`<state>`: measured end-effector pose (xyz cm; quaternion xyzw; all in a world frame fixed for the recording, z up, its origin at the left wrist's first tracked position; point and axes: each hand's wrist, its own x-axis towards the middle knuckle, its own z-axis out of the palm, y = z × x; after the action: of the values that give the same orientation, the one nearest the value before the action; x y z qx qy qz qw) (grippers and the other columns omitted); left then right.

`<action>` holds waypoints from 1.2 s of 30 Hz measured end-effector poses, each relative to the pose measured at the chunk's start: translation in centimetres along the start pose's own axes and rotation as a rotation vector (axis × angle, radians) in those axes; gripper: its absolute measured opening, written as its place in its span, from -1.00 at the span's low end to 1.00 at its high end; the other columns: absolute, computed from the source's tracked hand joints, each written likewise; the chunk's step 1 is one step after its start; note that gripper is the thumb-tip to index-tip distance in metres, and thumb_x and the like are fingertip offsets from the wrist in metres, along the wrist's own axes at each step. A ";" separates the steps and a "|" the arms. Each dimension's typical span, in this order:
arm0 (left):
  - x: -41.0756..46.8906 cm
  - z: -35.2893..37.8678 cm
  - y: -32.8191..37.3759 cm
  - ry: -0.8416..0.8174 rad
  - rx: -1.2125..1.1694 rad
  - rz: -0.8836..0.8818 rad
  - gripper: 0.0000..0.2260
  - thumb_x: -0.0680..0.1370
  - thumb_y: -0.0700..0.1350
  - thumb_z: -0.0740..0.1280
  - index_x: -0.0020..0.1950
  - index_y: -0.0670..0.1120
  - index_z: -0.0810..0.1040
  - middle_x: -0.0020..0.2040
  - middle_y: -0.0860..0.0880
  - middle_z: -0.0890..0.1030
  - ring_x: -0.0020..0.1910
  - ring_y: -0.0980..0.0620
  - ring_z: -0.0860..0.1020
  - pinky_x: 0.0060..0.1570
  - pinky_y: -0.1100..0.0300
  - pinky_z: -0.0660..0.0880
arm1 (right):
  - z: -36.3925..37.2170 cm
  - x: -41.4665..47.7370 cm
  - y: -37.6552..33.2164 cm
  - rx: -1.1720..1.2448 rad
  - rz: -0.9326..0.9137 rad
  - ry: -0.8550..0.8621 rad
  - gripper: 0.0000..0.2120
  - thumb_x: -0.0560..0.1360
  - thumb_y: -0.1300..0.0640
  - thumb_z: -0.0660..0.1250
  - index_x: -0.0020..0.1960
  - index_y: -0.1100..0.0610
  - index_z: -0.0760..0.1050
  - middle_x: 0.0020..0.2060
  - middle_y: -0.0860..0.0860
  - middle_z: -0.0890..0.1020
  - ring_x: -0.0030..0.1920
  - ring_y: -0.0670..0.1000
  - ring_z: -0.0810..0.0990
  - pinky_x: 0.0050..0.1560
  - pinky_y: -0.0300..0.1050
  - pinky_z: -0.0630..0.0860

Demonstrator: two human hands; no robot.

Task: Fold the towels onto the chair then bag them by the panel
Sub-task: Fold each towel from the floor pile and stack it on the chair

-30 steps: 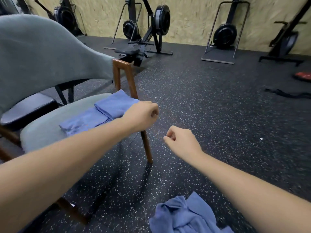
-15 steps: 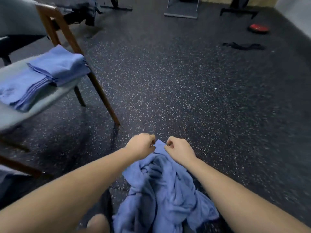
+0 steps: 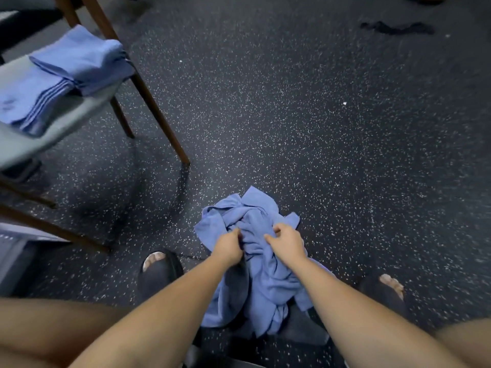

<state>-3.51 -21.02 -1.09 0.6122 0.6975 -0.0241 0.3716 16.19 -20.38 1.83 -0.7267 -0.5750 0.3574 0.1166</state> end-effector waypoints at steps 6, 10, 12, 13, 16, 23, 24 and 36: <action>-0.4 -3.3 2.6 0.124 -0.304 0.031 -0.80 0.57 -0.15 0.44 0.18 -0.01 0.58 -0.03 0.03 0.66 0.01 -0.06 0.64 -0.09 0.25 0.48 | -2.4 0.1 -3.8 0.204 -0.207 0.136 -0.96 0.62 0.13 0.43 0.02 0.09 0.62 -0.27 -0.06 0.58 -0.21 0.04 0.49 -0.12 -0.10 0.33; -0.4 -9.6 6.0 0.286 -0.433 0.257 -0.44 0.55 -0.17 0.48 0.52 0.07 0.43 0.25 0.03 0.48 0.10 0.10 0.58 0.06 0.38 0.45 | -6.3 1.0 -7.1 0.110 -0.398 0.072 -0.92 0.62 0.07 0.40 0.10 -0.03 0.65 -0.17 -0.03 0.70 -0.16 0.08 0.61 -0.09 -0.04 0.49; -0.6 -13.1 7.3 0.264 -0.273 0.399 -0.48 0.50 -0.14 0.52 0.45 0.10 0.54 0.32 0.02 0.43 0.15 0.09 0.54 0.20 0.29 0.47 | -9.2 1.4 -8.8 0.047 -0.493 0.012 -0.91 0.63 0.05 0.39 0.10 -0.09 0.64 -0.13 -0.07 0.72 -0.13 0.04 0.64 -0.04 0.00 0.56; -0.8 -14.5 7.9 0.244 -0.200 0.449 -0.60 0.48 -0.11 0.54 0.31 0.08 0.64 0.29 0.03 0.48 0.16 0.08 0.54 0.20 0.24 0.47 | -10.8 1.5 -9.8 0.015 -0.524 -0.019 -0.91 0.63 0.04 0.39 0.09 -0.11 0.64 -0.14 -0.07 0.72 -0.13 0.04 0.65 -0.03 0.02 0.59; -2.4 -18.6 10.3 0.200 -0.151 0.461 -0.84 0.45 -0.07 0.57 -0.09 0.05 0.61 -0.17 0.13 0.61 -0.19 0.18 0.53 -0.16 0.20 0.45 | -15.4 1.2 -12.7 -0.095 -0.608 -0.074 -0.92 0.64 0.01 0.38 0.09 -0.12 0.65 -0.15 -0.09 0.72 -0.11 0.01 0.66 0.00 0.04 0.59; -5.8 -26.4 15.0 0.215 -0.016 0.623 -0.82 0.54 0.04 0.53 -0.13 0.01 0.59 -0.26 0.05 0.63 -0.31 0.14 0.46 -0.27 0.15 0.43 | -23.1 -1.6 -17.4 -0.234 -0.760 -0.017 -0.91 0.69 0.08 0.29 0.06 -0.03 0.57 -0.22 -0.12 0.63 -0.19 -0.04 0.55 -0.10 -0.04 0.44; -6.5 -27.6 15.6 0.224 0.011 0.638 -0.83 0.54 0.06 0.53 -0.13 0.04 0.59 -0.25 0.07 0.65 -0.31 0.16 0.49 -0.26 0.16 0.45 | -24.1 -2.0 -17.9 -0.244 -0.768 -0.003 -0.91 0.69 0.06 0.28 0.04 -0.04 0.55 -0.24 -0.11 0.61 -0.21 -0.02 0.54 -0.12 -0.03 0.44; -12.4 -36.6 18.7 0.498 0.314 0.783 -0.81 0.49 0.11 0.59 -0.03 0.06 0.68 -0.24 0.09 0.65 -0.23 0.10 0.56 -0.21 0.38 0.37 | -33.2 -5.6 -19.1 -0.262 -0.819 0.168 -0.86 0.71 0.07 0.24 0.01 0.00 0.53 -0.29 -0.03 0.60 -0.25 0.00 0.52 -0.16 -0.03 0.44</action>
<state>-5.44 -8.84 40.06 0.8644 0.4705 0.1596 0.0777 23.04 -11.54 38.84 -0.4741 -0.8446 0.1453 0.2018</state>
